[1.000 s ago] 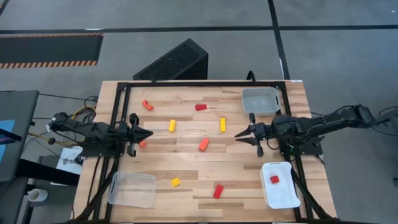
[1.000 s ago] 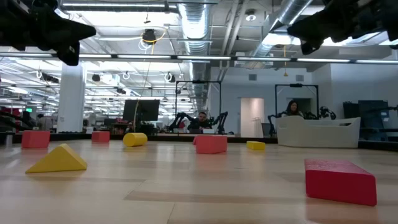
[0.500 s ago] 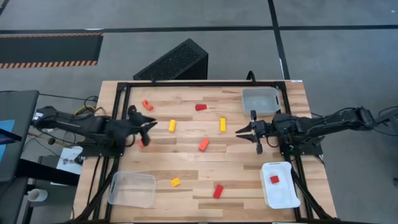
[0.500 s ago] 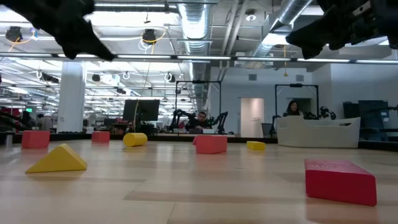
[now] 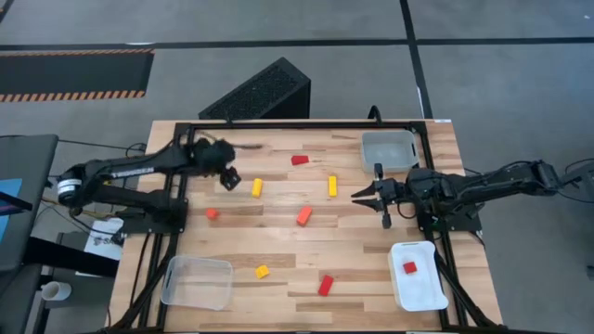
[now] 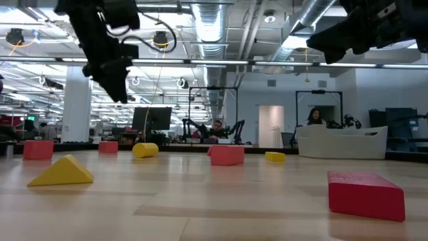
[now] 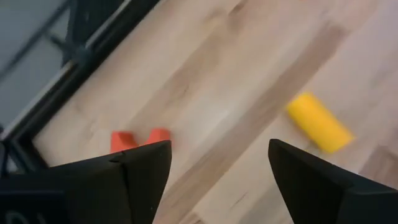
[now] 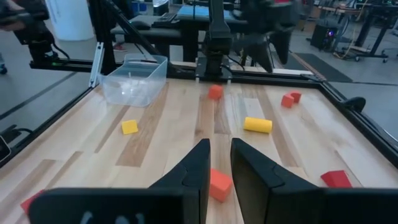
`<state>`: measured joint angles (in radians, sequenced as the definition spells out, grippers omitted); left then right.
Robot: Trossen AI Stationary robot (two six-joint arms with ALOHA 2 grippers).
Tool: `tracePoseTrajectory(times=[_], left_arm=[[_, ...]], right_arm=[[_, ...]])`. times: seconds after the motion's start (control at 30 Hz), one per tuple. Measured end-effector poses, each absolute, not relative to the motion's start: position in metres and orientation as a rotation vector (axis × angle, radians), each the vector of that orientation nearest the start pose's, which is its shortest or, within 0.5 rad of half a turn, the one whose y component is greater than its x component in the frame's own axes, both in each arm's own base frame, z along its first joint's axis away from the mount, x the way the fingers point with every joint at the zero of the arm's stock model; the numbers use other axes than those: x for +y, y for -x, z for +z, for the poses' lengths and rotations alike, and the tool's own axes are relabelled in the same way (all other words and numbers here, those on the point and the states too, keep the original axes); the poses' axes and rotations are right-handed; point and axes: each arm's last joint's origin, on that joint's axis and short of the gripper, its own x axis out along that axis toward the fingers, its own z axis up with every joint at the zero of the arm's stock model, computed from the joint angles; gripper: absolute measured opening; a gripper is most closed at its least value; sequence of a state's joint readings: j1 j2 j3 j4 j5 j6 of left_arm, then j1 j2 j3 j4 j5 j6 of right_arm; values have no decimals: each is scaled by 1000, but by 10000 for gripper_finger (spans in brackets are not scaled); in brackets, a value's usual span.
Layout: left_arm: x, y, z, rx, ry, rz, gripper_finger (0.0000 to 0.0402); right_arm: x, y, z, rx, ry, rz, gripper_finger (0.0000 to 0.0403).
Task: Sort & place blocks by color
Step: Put the top orange block into the transparent bin
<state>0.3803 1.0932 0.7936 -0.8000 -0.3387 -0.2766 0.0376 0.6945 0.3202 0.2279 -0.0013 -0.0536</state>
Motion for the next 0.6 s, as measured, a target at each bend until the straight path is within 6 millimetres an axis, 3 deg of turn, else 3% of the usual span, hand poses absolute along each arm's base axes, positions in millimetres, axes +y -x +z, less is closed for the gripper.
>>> tracePoseTrajectory(times=[0.33, 0.6], left_arm=[[141, -165, 207, 1213, 463, 838, 263], [164, -168, 179, 1331, 464, 801, 263]], right_arm=[[6, -163, 224, 152, 56, 45, 87], [6, -163, 224, 151, 56, 46, 87]])
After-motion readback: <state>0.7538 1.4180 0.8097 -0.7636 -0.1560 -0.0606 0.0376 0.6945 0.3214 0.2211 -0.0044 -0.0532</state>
